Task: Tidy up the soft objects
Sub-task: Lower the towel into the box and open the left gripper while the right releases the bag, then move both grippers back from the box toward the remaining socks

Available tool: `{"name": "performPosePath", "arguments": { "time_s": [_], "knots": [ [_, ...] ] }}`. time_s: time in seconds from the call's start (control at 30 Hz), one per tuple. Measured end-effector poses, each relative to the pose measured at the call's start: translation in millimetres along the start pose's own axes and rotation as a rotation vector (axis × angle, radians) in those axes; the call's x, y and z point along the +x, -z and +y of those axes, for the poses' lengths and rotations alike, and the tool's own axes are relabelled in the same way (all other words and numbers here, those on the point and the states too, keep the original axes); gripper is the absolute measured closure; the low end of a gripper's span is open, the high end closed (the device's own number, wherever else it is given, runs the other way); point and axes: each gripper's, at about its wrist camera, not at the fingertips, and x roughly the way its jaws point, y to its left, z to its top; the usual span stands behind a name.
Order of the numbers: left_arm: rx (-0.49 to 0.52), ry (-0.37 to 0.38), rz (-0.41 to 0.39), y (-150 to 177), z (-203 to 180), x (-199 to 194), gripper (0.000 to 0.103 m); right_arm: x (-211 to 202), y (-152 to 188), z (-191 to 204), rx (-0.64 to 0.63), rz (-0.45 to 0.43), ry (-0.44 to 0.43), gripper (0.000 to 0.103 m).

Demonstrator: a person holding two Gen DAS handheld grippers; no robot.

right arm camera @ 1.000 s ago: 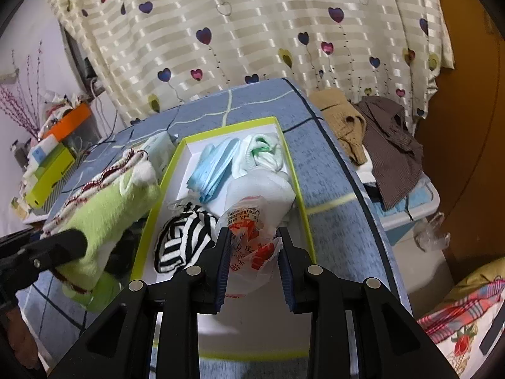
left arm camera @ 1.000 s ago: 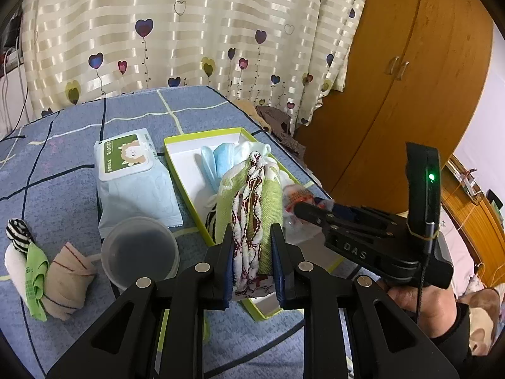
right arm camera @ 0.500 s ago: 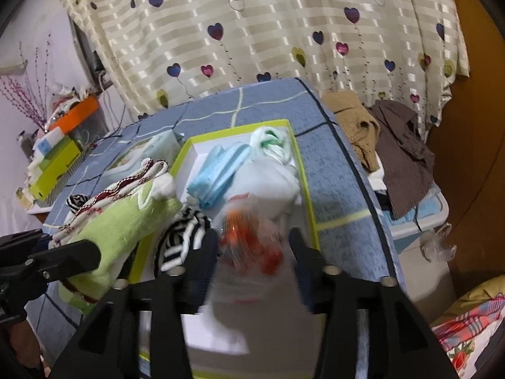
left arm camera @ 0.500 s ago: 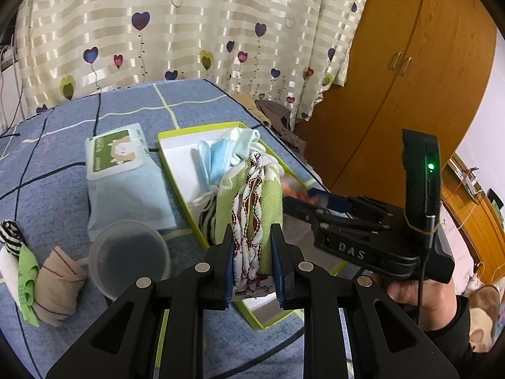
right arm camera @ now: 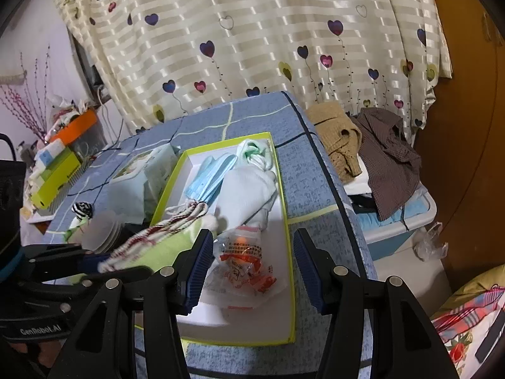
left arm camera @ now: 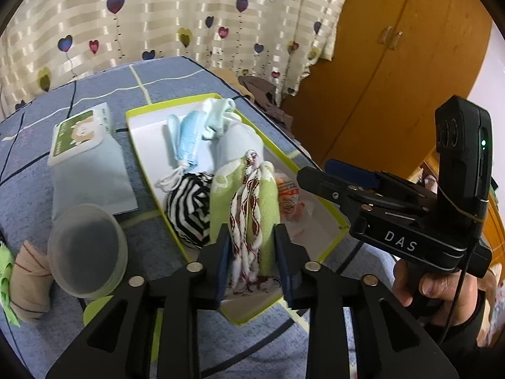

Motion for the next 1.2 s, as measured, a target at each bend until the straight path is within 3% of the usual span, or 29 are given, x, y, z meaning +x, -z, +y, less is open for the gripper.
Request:
{"name": "performPosePath", "arguments": {
  "time_s": [0.07,0.53,1.2],
  "knots": [
    [0.008,0.005,-0.011,0,-2,-3,0.064,-2,1,2,-0.004,-0.001,-0.002,0.05],
    [-0.059,0.011,-0.092,2,12,-42,0.064,-7,14,35,-0.062,0.042,-0.066,0.051],
    [-0.085,0.013,-0.178,8,13,-81,0.064,-70,12,55,-0.036,-0.043,0.02,0.051]
  ]
}}
